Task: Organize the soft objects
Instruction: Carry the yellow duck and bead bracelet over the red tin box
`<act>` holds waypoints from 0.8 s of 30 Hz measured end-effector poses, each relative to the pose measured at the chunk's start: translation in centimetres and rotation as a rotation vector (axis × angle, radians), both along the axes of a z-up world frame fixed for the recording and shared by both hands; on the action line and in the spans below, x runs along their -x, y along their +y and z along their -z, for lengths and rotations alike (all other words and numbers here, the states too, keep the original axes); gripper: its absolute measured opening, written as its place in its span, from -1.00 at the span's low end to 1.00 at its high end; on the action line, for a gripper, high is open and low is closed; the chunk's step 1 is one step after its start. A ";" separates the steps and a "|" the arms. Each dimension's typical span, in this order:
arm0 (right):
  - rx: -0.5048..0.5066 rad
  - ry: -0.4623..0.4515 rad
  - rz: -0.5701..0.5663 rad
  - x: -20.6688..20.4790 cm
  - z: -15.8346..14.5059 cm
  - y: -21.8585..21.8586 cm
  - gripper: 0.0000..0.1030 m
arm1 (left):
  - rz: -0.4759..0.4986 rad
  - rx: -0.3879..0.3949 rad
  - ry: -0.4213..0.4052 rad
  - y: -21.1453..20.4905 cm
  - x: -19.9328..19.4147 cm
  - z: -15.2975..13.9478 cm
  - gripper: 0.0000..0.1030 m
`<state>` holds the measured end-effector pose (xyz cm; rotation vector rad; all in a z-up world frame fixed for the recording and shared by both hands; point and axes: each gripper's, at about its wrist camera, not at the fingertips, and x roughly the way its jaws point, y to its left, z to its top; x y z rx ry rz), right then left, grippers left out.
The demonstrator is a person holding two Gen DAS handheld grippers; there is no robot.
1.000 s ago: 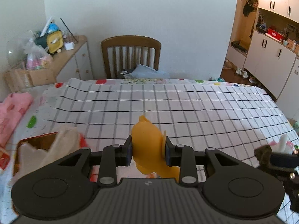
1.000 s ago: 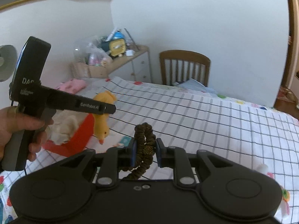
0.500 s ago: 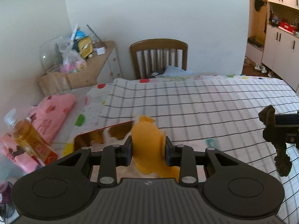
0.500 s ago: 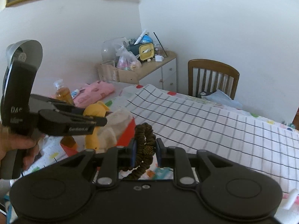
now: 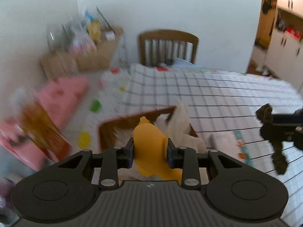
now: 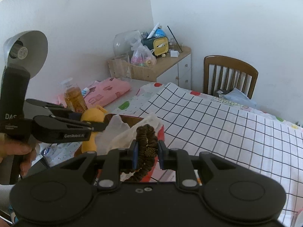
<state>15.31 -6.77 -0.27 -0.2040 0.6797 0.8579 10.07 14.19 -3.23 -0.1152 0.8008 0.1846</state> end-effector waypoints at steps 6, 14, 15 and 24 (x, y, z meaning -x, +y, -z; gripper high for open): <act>0.003 0.084 0.016 -0.9 1.4 2.1 -0.62 | 0.013 0.109 0.052 1.7 -0.9 3.6 -0.38; 0.021 0.143 0.028 -1.5 3.2 4.8 -0.62 | 0.031 0.016 0.086 2.8 -1.9 5.2 -0.38; 0.024 0.143 0.025 -1.5 3.3 5.1 -0.62 | 0.032 0.022 0.089 3.0 -2.0 5.4 -0.38; 0.060 0.163 0.015 -2.1 4.5 7.5 -0.62 | 0.044 -0.065 0.100 3.0 -2.6 6.4 -0.36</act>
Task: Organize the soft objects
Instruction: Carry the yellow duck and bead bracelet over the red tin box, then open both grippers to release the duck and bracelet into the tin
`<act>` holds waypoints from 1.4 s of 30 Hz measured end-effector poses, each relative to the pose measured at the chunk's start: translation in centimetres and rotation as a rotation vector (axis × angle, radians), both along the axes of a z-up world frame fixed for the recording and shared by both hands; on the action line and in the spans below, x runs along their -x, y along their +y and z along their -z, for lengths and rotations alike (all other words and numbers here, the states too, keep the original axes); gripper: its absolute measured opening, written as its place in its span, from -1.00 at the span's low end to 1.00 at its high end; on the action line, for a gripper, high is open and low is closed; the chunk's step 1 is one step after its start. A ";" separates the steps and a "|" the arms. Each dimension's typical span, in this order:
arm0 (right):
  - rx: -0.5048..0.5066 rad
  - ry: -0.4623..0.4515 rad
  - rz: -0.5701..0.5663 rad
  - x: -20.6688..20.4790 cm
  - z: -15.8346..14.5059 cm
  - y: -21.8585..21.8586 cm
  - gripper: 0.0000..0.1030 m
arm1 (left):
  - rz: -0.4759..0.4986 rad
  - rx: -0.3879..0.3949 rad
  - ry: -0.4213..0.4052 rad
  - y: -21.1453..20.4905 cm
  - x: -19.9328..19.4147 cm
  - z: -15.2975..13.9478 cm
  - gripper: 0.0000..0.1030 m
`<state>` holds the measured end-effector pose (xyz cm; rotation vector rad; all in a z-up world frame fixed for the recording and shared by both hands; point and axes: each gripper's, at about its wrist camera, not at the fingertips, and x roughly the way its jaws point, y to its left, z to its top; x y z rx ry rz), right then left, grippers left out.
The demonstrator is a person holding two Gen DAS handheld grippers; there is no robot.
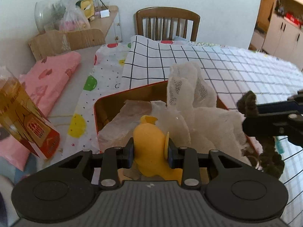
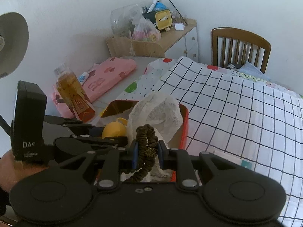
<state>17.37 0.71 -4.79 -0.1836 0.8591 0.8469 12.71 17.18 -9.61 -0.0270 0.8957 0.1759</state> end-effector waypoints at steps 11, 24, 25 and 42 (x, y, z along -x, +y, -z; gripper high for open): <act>0.047 0.030 -0.014 -0.8 2.5 1.9 -0.62 | -0.006 0.013 0.007 0.7 -0.4 0.8 -0.34; 0.115 0.042 -0.020 -1.8 4.9 2.9 -0.60 | -0.014 0.071 -0.026 1.6 0.1 0.9 0.12; 0.120 0.041 -0.022 -1.8 5.0 3.0 -0.60 | -0.011 0.077 -0.039 1.7 0.3 0.8 0.16; 0.145 0.050 -0.032 -2.2 5.8 3.2 -0.50 | -0.023 0.167 -0.160 2.2 2.0 -1.7 0.72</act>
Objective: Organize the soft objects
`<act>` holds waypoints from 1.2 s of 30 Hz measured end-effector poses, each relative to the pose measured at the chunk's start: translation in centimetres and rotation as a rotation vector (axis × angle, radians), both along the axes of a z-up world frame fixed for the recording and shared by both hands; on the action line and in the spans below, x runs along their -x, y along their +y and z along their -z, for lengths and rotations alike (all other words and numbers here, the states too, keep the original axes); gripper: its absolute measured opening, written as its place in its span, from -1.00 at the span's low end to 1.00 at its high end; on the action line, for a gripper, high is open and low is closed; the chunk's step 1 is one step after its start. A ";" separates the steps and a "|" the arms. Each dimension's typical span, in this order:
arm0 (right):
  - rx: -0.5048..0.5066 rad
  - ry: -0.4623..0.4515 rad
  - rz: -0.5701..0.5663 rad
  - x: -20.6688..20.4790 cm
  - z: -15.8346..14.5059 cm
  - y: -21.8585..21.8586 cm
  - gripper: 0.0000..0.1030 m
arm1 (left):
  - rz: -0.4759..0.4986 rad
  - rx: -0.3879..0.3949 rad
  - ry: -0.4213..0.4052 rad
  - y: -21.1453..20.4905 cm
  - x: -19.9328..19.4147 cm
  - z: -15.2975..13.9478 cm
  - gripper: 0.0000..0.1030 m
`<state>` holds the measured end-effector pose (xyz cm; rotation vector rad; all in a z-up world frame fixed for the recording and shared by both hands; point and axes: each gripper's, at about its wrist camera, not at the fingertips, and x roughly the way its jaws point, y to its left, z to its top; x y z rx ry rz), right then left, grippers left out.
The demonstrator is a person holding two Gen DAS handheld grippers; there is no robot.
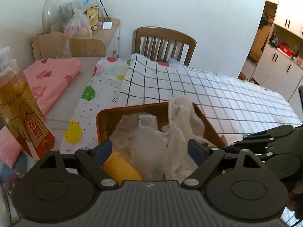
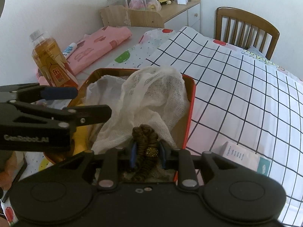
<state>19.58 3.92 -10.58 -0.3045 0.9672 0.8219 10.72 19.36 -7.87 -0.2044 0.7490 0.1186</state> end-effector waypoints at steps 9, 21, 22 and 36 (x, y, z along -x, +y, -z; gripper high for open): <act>-0.055 -0.027 -0.018 1.1 -1.4 -1.0 -0.19 | -0.035 -0.046 -0.030 -0.5 1.0 -1.6 0.72; -0.152 -0.080 -0.020 2.8 -4.1 -3.4 0.25 | -0.060 -0.125 -0.065 -2.2 3.0 -3.5 0.94; -0.156 -0.085 -0.020 2.9 -4.3 -3.7 0.26 | -0.062 -0.131 -0.068 -2.5 3.1 -3.7 0.94; -0.272 -0.153 0.018 5.1 -7.8 -9.9 0.73 | -0.026 -0.180 -0.124 -7.7 5.8 -6.4 0.94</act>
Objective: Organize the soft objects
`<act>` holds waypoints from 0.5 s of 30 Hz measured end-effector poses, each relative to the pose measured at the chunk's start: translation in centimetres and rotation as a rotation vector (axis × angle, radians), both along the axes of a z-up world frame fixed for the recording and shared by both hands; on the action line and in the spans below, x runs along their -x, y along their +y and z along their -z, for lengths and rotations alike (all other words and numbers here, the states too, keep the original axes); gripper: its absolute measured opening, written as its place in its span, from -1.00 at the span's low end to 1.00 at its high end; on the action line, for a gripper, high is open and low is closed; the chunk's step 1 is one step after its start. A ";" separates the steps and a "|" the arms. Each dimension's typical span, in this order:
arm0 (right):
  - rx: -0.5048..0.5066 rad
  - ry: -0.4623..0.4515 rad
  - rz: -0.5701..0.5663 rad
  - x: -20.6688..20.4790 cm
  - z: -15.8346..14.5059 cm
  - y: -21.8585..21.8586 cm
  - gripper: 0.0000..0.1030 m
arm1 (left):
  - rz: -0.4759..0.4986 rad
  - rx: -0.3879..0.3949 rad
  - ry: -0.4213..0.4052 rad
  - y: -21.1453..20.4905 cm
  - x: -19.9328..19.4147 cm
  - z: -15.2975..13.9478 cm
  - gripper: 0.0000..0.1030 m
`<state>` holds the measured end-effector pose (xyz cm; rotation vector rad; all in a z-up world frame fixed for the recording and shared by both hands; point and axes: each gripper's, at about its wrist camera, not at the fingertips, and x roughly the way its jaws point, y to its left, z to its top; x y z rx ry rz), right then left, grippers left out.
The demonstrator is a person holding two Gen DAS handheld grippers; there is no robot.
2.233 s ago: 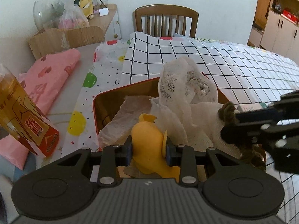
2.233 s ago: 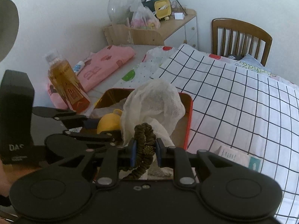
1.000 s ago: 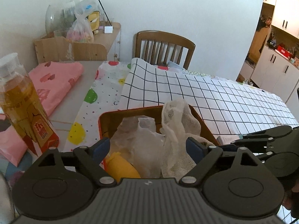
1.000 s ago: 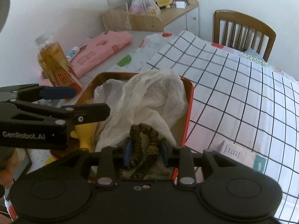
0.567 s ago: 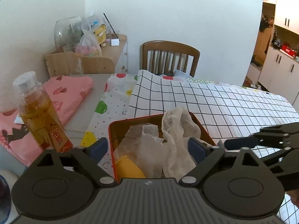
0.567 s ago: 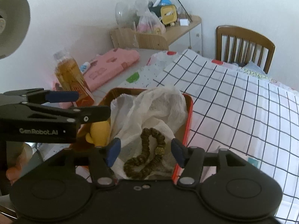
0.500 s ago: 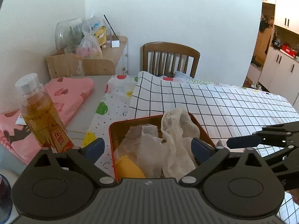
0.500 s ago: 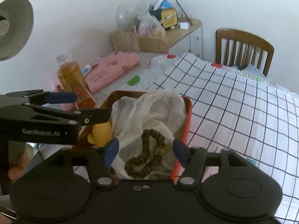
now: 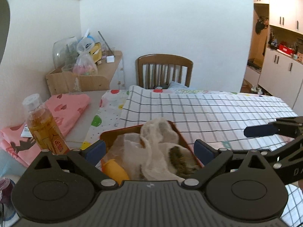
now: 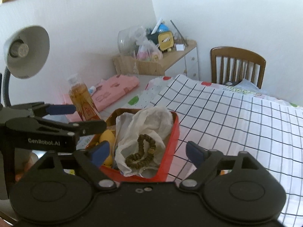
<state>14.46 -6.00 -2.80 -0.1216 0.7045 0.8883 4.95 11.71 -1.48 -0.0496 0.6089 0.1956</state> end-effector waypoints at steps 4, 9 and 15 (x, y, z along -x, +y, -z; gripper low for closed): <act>-0.039 -0.013 0.008 0.8 -1.0 -2.6 0.93 | 0.026 0.016 -0.011 -2.0 0.7 -0.5 0.94; -0.057 -0.030 0.022 1.6 -1.9 -6.2 0.99 | 0.046 0.029 -0.029 -5.1 1.5 -1.1 0.94; -0.065 -0.036 0.038 2.5 -2.5 -10.9 1.00 | 0.093 -0.008 -0.033 -9.6 1.9 -1.3 0.94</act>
